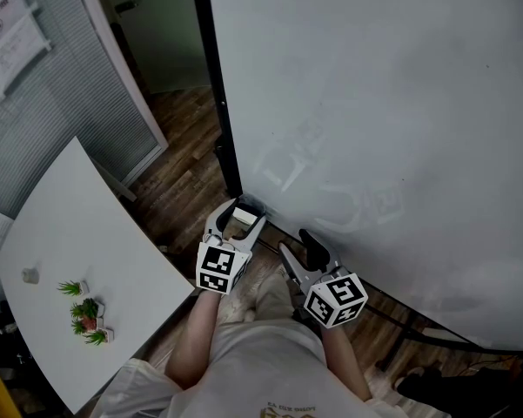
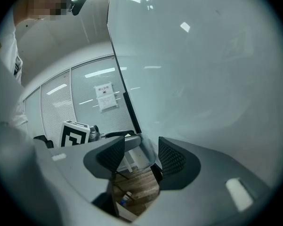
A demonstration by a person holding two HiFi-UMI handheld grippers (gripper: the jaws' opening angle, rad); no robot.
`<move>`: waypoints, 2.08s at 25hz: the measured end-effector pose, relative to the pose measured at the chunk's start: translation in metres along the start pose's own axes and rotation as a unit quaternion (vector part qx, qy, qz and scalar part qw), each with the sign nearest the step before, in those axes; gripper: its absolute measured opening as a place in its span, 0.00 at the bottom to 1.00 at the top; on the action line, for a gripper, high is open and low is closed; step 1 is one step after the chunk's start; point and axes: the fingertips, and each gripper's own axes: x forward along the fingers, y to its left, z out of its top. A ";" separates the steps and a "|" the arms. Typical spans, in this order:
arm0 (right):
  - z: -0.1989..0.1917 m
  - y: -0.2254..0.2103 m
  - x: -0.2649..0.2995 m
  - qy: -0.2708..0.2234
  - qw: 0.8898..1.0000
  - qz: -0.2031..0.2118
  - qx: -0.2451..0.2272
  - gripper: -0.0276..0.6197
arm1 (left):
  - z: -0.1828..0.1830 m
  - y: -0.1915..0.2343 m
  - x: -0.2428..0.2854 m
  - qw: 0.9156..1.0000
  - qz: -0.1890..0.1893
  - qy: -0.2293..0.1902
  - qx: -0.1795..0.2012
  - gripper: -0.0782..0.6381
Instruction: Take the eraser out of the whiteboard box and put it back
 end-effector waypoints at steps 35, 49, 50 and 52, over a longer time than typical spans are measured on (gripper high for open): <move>-0.001 0.010 -0.006 -0.007 1.000 0.011 -0.001 0.39 | 0.022 -0.002 -0.019 1.000 0.010 -0.021 0.001 0.49; 0.000 0.014 -0.011 -0.009 1.000 0.014 -0.001 0.39 | 0.035 -0.003 -0.030 0.999 0.014 -0.034 0.000 0.49; 0.000 0.014 -0.012 -0.009 1.000 0.014 -0.001 0.39 | 0.035 -0.003 -0.031 0.999 0.015 -0.034 0.000 0.49; 0.000 0.015 -0.012 -0.011 1.000 0.014 -0.001 0.39 | 0.038 -0.003 -0.033 0.999 0.015 -0.038 0.003 0.49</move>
